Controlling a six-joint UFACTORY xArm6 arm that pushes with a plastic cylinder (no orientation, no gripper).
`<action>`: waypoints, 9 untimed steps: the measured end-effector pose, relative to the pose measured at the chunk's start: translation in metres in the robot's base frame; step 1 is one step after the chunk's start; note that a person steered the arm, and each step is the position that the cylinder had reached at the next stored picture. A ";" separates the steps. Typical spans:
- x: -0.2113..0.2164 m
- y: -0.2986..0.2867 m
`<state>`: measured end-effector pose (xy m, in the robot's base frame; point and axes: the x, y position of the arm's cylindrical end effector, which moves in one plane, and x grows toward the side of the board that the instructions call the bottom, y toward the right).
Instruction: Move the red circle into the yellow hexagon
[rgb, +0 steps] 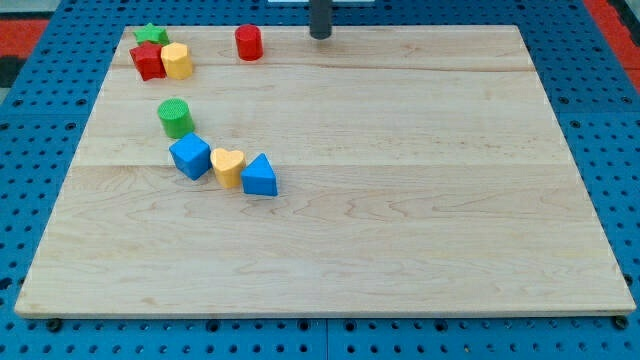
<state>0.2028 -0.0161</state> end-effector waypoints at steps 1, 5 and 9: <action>0.018 -0.044; 0.005 -0.109; 0.015 -0.106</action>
